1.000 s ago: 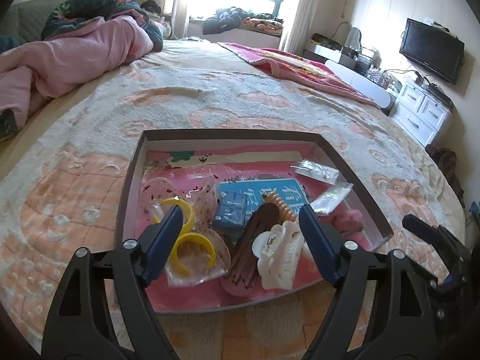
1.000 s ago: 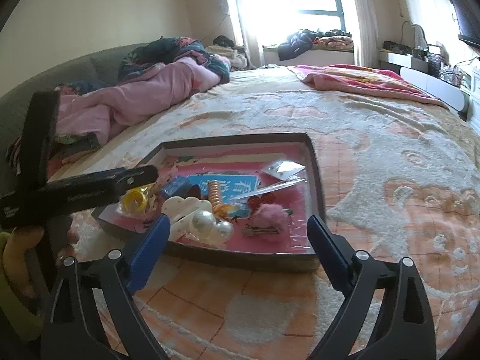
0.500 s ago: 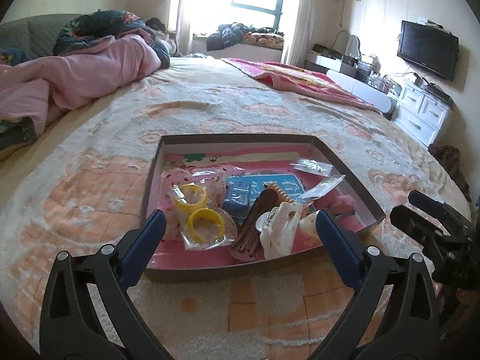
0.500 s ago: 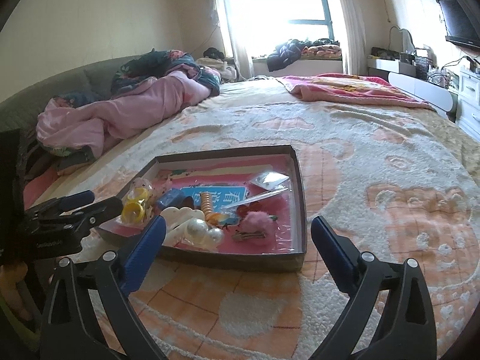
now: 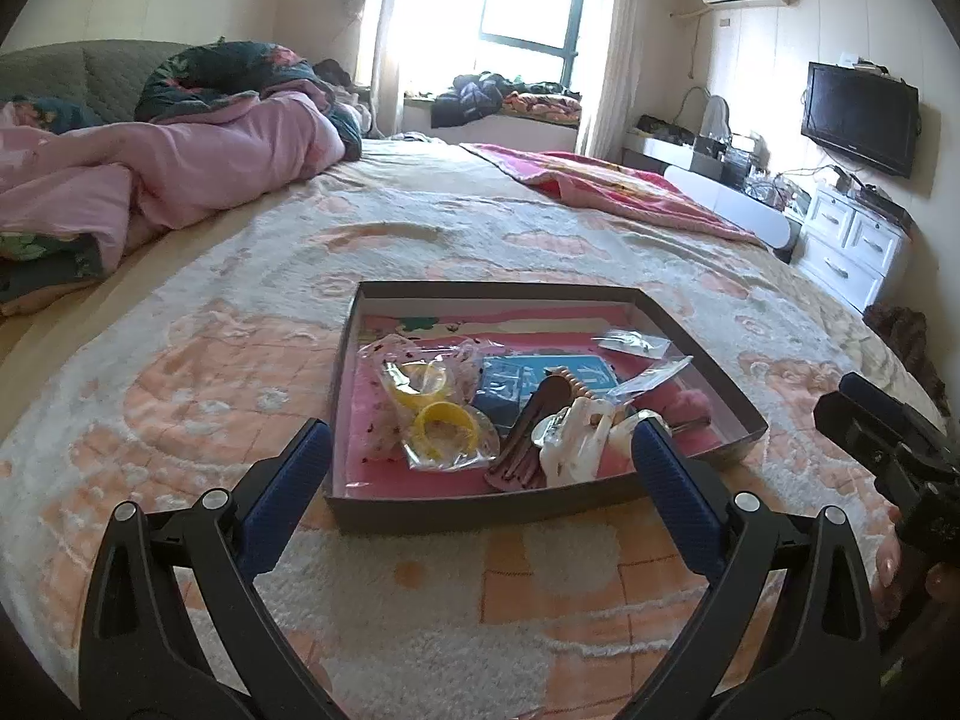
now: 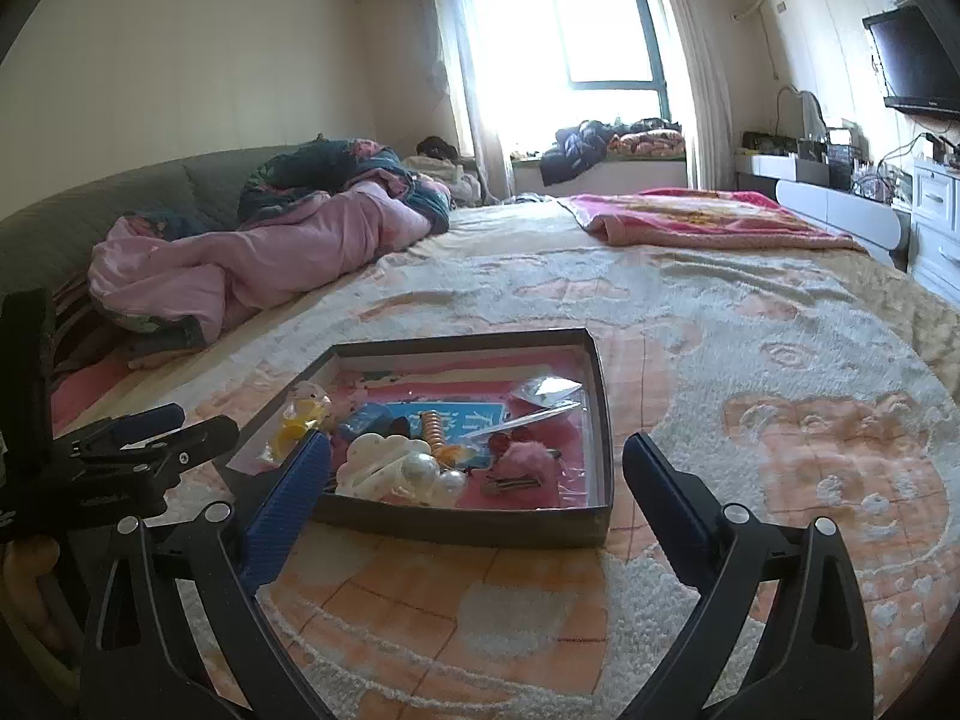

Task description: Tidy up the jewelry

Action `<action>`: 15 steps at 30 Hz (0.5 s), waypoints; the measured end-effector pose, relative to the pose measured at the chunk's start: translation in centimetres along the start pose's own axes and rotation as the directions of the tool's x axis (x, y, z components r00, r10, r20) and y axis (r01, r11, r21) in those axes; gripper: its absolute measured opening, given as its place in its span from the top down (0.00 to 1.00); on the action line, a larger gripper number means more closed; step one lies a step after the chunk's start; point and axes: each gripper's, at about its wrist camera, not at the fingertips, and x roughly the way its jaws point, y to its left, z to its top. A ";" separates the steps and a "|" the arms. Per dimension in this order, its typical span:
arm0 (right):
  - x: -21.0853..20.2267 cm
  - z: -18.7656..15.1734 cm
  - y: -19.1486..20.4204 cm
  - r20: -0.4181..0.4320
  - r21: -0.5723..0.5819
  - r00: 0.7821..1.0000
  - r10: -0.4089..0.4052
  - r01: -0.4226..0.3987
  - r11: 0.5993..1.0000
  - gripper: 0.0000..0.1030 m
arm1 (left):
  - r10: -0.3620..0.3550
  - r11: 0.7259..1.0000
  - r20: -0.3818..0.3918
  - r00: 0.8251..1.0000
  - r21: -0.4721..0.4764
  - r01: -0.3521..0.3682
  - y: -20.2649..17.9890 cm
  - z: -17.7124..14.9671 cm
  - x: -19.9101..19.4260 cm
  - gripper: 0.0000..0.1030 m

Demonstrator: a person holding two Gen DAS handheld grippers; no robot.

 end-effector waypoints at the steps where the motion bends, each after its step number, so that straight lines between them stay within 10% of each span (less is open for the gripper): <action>1: -0.2 -0.1 0.1 0.005 -0.004 1.000 -0.001 0.001 1.000 0.08 | 0.002 1.000 0.005 1.000 0.000 -0.002 0.0 -0.1 -0.2 0.11; 15: -2.0 -2.5 1.3 0.058 -0.059 0.997 -0.056 0.059 0.996 0.06 | 0.043 0.999 0.074 0.996 0.021 -0.045 0.3 -1.9 -2.6 0.11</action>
